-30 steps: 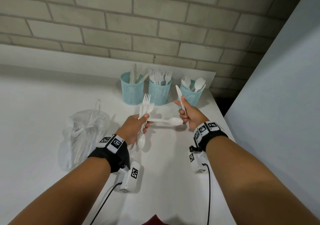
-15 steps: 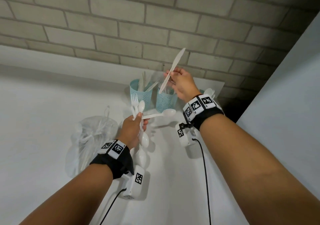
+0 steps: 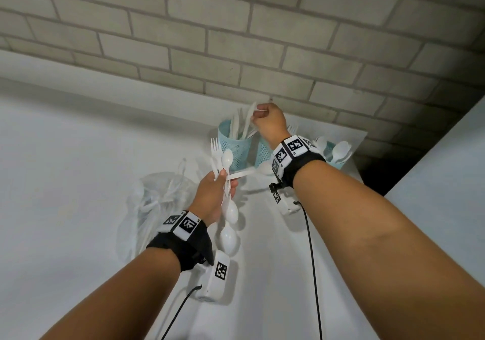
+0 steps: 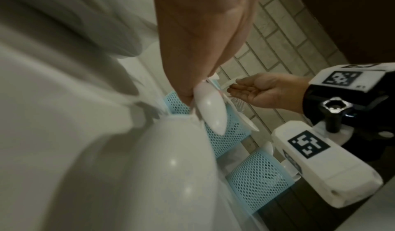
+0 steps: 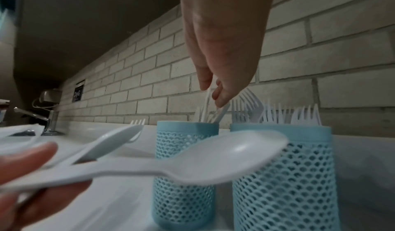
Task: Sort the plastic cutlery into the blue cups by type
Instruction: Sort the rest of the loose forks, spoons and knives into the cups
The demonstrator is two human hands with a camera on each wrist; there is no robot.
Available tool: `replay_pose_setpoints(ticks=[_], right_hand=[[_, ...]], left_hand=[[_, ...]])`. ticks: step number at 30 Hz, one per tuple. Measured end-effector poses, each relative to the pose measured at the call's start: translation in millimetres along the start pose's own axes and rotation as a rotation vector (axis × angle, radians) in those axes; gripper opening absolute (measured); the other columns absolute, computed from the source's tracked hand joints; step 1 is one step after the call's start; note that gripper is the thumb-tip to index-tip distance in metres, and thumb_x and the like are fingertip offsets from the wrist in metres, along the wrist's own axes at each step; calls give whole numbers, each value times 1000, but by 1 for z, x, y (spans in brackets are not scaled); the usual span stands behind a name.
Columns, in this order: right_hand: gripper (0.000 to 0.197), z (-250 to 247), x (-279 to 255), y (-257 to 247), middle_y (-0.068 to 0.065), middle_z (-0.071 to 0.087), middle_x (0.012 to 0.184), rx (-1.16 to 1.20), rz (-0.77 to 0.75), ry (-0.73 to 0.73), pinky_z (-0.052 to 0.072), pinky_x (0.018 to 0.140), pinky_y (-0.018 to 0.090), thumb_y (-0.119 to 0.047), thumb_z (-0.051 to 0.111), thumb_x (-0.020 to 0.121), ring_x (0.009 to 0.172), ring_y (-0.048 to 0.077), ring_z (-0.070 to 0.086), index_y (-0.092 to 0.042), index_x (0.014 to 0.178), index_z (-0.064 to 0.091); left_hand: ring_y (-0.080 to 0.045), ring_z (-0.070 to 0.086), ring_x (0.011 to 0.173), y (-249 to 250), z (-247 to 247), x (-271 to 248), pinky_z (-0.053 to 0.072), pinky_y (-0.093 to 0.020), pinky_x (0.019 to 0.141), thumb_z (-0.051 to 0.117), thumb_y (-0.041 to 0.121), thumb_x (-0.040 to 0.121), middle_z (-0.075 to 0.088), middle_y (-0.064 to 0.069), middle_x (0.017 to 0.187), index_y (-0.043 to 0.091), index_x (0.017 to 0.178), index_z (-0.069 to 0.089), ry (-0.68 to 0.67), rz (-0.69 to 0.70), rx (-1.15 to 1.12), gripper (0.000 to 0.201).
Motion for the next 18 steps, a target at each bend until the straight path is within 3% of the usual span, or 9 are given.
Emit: replay_pose_setpoints(ticks=[2, 4, 5, 8, 11, 13, 15, 18], right_hand=[[27, -12, -4, -7, 1, 59, 89, 20, -64, 56, 43, 81, 19, 1, 54, 85, 88, 15, 54, -1, 111, 57], [16, -25, -14, -14, -3, 57, 76, -26, -108, 73, 44, 72, 17, -1, 56, 84, 78, 15, 54, -4, 99, 61], [6, -31, -19, -17, -3, 56, 71, -71, -112, 37, 45, 66, 19, -4, 59, 84, 69, 15, 53, -7, 88, 62], [24, -41, -39, -21, 3, 59, 60, -331, -26, -285, 39, 48, 23, -22, 65, 85, 46, 12, 45, -11, 65, 57], [34, -44, -70, -18, -2, 63, 55, -662, 230, -711, 31, 37, 14, -40, 61, 87, 36, 5, 42, -10, 72, 65], [48, -46, -86, -12, -2, 68, 58, -820, 370, -840, 36, 40, 14, -52, 53, 88, 41, 5, 48, -7, 80, 68], [66, -46, -94, -1, 4, 69, 61, -844, 485, -821, 42, 50, 19, -64, 44, 87, 49, 11, 53, -1, 90, 65], [73, -42, -99, 14, 14, 66, 79, -556, 551, -614, 47, 56, 26, -69, 39, 84, 57, 17, 59, -1, 104, 52]], left_hand=[[-14, 48, 62, 0, 2, 0, 43, -21, 56, 35, 20, 102, 56, -8, 76, 3, 108, 51, -14, 1, 20, 24], [-14, 44, 61, -1, 5, 1, 38, -24, 57, 34, 20, 102, 55, -9, 78, 5, 103, 52, -23, 8, 22, 23], [-13, 43, 60, 0, 8, 1, 36, -24, 57, 34, 19, 102, 55, -9, 79, 6, 102, 52, -25, 8, 19, 22], [-12, 41, 59, 4, 16, 1, 35, -22, 54, 34, 19, 102, 53, -7, 78, 6, 105, 51, -43, 37, 12, 22], [-11, 41, 58, 11, 25, 0, 37, -19, 51, 34, 18, 102, 48, -4, 73, 6, 109, 51, -73, 97, 14, 22], [-10, 41, 57, 14, 30, 0, 38, -19, 51, 35, 20, 102, 45, -3, 71, 5, 116, 50, -87, 121, 18, 25], [-9, 42, 56, 15, 35, 1, 39, -18, 50, 35, 21, 102, 45, -2, 71, 5, 122, 49, -95, 134, 13, 29], [-8, 41, 55, 17, 43, 0, 39, -17, 50, 33, 21, 103, 45, -1, 72, 11, 120, 49, -96, 137, 9, 25]])
Point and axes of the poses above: each hand's wrist, its own x-axis towards the middle knuckle, its own z-axis out of the palm, y = z × x, the point moved 4 cm from there along x, towards the middle knuckle
